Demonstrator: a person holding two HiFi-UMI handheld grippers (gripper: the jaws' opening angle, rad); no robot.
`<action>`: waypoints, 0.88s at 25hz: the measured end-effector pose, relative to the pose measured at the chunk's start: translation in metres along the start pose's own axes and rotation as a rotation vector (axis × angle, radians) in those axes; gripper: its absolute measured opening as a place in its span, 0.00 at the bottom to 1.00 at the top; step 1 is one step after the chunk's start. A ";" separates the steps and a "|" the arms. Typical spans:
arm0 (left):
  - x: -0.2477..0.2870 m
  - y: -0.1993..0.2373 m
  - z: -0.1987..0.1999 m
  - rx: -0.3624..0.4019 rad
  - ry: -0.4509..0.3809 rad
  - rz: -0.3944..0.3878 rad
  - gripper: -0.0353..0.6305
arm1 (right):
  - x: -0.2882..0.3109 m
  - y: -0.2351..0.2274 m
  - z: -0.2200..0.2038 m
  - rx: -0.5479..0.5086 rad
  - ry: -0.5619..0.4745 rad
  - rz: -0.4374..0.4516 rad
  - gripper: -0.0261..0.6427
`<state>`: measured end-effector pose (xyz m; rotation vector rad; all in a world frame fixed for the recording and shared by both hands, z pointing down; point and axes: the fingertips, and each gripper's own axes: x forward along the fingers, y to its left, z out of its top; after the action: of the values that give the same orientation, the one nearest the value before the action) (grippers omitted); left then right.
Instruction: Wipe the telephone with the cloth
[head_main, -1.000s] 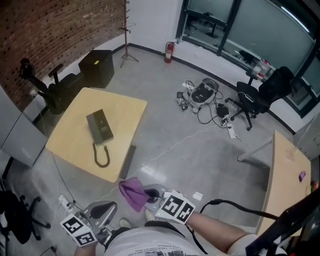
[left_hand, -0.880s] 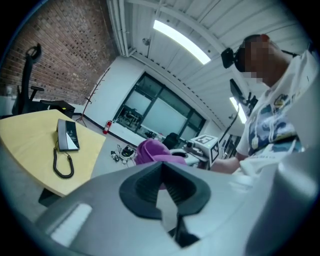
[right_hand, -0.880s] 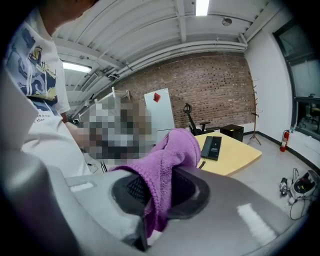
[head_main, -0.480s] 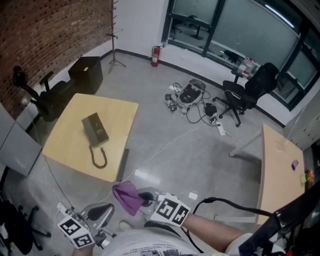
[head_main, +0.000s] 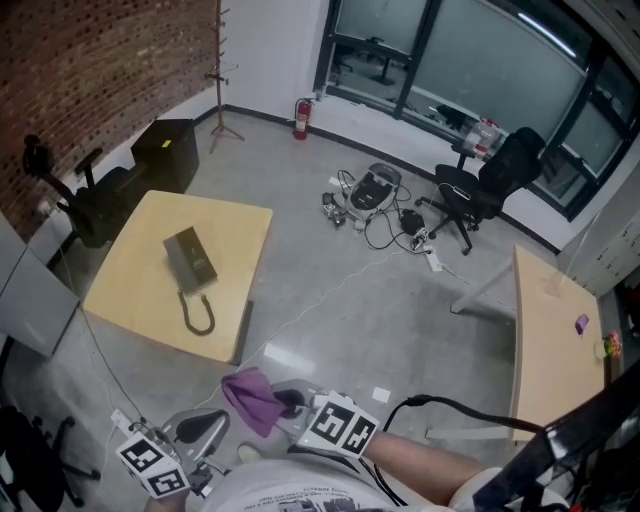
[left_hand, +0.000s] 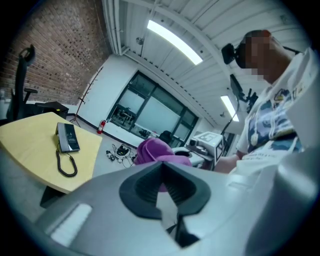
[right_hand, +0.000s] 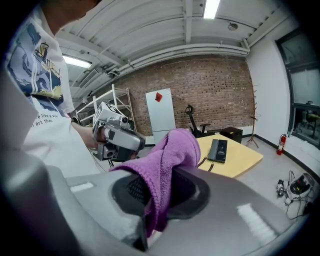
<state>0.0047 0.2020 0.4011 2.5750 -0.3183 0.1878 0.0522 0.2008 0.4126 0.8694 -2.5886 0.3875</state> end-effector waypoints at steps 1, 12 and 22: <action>-0.002 0.000 -0.001 -0.002 -0.002 -0.001 0.06 | 0.001 0.002 0.001 -0.002 0.000 0.001 0.10; -0.014 -0.002 -0.004 -0.004 -0.018 0.007 0.06 | 0.002 0.015 0.006 -0.029 -0.001 0.005 0.10; -0.018 -0.002 -0.010 -0.011 -0.023 0.011 0.06 | 0.006 0.020 0.003 -0.030 0.004 0.009 0.10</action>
<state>-0.0132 0.2123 0.4053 2.5662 -0.3413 0.1606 0.0342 0.2120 0.4101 0.8457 -2.5887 0.3514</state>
